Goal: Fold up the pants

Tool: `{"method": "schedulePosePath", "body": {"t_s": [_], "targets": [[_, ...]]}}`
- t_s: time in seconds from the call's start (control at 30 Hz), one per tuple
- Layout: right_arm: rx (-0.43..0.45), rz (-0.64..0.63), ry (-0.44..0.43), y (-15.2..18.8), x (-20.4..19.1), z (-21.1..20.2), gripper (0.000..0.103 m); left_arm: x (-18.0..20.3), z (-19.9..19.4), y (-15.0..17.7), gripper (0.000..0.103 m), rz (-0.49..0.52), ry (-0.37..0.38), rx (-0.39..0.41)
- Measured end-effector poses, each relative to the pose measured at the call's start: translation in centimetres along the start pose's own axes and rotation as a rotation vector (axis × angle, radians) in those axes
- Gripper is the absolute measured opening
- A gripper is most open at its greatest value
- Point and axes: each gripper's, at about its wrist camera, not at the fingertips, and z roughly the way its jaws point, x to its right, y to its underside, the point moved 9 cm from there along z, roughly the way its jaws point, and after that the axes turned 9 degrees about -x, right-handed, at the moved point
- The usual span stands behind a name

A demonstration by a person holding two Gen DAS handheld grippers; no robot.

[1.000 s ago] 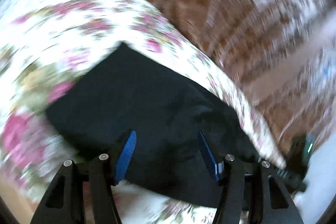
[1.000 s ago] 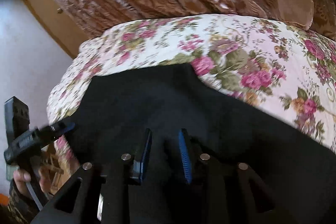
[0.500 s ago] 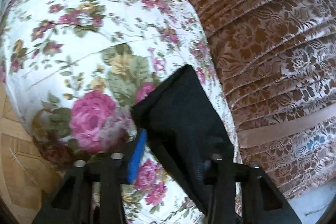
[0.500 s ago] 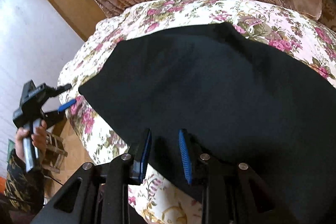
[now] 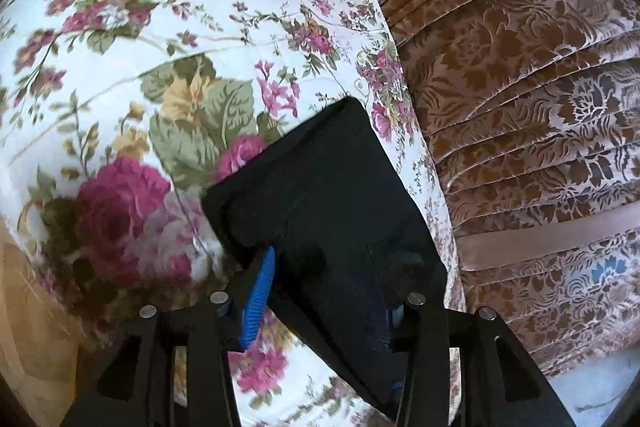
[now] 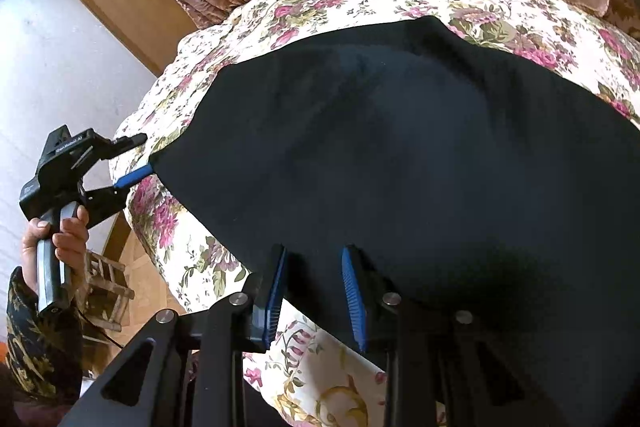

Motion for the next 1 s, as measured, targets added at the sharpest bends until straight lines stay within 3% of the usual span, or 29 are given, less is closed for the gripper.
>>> {"method": "schedulePosePath", "body": {"t_s": [0.2, 0.27, 0.33, 0.57, 0.7, 0.8, 1.0], "targets": [[0.005, 0.018, -0.024, 0.0, 0.6, 0.1, 0.028, -0.2, 1.5, -0.3, 0.044, -0.004, -0.056, -0.028], [0.009, 0.022, -0.033, 0.0, 0.8, 0.0, 0.028, -0.3, 2.3, -0.3, 0.040, -0.018, -0.065, -0.045], [0.010, 0.027, -0.039, 0.1, 0.9, -0.1, 0.028, -0.3, 2.5, -0.4, 0.005, 0.005, -0.115, -0.029], [0.011, 0.025, -0.049, 0.2, 1.1, -0.3, 0.028, 6.1, -0.7, -0.8, 0.005, 0.382, -0.108, 0.151], [0.003, 0.002, -0.034, 0.4, 0.9, -0.1, 0.028, 0.9, 1.0, -1.2, 0.005, 0.320, -0.189, 0.105], [-0.005, -0.005, -0.029, 0.4, 0.7, 0.1, 0.028, -2.5, 2.3, -1.2, 0.005, 0.242, -0.154, 0.068], [-0.019, -0.017, -0.018, 0.4, 0.6, 0.7, 0.028, -2.9, 1.8, -0.8, 0.012, 0.204, -0.107, 0.072]]}}
